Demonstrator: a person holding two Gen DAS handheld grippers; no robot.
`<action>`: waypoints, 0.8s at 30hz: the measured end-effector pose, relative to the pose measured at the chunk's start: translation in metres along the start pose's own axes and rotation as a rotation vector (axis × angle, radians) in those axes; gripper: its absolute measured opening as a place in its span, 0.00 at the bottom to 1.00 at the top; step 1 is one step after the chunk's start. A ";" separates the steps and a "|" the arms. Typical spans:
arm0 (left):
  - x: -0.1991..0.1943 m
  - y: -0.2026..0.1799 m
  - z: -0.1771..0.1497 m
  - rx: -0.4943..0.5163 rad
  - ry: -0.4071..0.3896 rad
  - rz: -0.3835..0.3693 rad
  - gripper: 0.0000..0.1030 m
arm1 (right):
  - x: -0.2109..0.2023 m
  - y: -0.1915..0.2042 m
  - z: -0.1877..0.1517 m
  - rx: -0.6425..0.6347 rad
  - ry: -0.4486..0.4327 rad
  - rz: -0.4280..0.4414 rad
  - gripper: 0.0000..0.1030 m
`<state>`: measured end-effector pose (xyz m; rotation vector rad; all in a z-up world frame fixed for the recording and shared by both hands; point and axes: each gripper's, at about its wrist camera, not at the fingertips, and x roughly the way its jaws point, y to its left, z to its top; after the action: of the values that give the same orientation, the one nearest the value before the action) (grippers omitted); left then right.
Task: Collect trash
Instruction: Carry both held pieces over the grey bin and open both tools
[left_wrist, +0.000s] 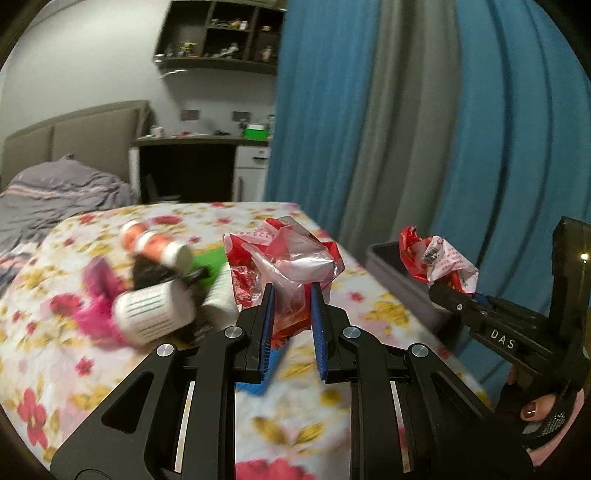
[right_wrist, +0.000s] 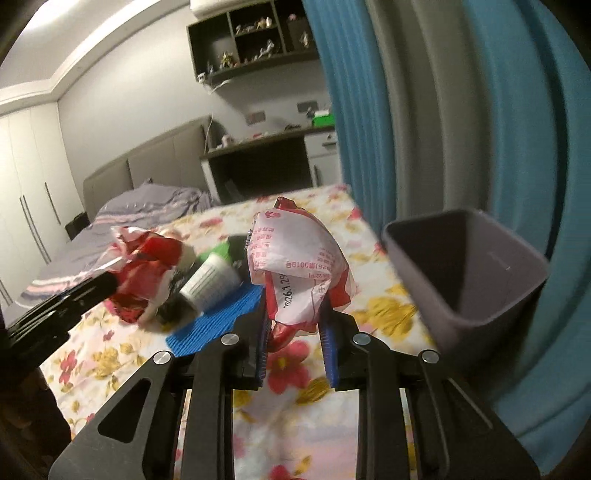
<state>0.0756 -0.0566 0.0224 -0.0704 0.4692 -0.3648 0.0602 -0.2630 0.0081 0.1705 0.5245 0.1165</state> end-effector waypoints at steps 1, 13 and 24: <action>0.004 -0.008 0.005 0.009 -0.001 -0.016 0.18 | -0.003 -0.003 0.003 -0.001 -0.011 -0.009 0.24; 0.074 -0.097 0.059 0.105 -0.041 -0.181 0.18 | -0.019 -0.079 0.043 0.033 -0.156 -0.202 0.24; 0.159 -0.147 0.066 0.110 0.036 -0.282 0.18 | 0.012 -0.122 0.048 0.077 -0.167 -0.278 0.28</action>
<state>0.1895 -0.2518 0.0352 -0.0230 0.4751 -0.6687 0.1026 -0.3874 0.0195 0.1786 0.3820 -0.1881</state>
